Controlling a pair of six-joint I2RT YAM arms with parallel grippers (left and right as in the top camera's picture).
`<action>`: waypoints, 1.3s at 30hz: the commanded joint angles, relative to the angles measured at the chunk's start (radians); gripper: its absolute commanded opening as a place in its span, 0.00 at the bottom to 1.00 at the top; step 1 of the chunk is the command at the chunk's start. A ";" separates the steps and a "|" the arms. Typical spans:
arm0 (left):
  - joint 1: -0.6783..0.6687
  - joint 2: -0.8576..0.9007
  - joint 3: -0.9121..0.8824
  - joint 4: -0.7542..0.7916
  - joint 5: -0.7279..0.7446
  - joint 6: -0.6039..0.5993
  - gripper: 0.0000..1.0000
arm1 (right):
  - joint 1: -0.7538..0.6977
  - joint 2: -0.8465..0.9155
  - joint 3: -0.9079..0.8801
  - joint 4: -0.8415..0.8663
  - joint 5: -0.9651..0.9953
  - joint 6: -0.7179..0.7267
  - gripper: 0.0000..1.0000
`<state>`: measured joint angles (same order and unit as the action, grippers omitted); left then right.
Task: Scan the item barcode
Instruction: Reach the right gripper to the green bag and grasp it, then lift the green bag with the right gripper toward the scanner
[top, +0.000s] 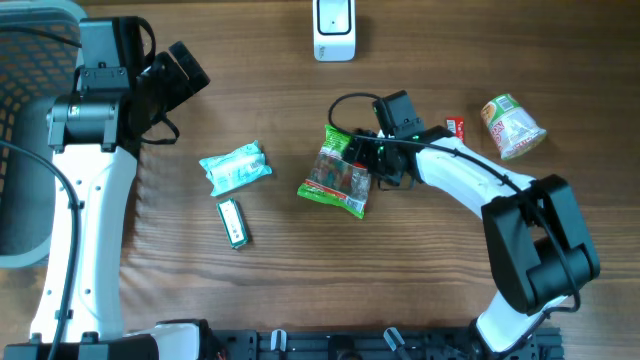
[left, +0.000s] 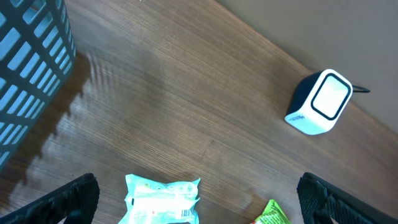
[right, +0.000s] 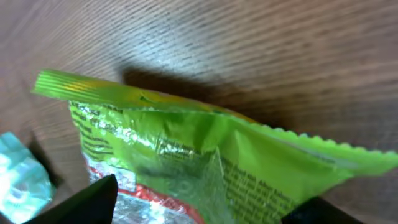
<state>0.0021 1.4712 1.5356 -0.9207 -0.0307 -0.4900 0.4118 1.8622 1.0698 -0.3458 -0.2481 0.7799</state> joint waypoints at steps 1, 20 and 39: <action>0.005 -0.018 0.015 0.003 0.004 0.019 1.00 | -0.001 0.000 -0.010 0.006 0.023 -0.090 0.83; 0.005 -0.018 0.015 0.003 0.004 0.019 1.00 | -0.063 -0.064 -0.129 0.170 -0.290 -0.237 0.04; 0.005 -0.018 0.015 0.003 0.004 0.019 1.00 | -0.265 -0.288 -0.129 0.132 -0.673 -0.306 0.04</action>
<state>0.0021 1.4712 1.5356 -0.9203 -0.0307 -0.4900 0.1440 1.6718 0.9379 -0.2131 -0.8894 0.5171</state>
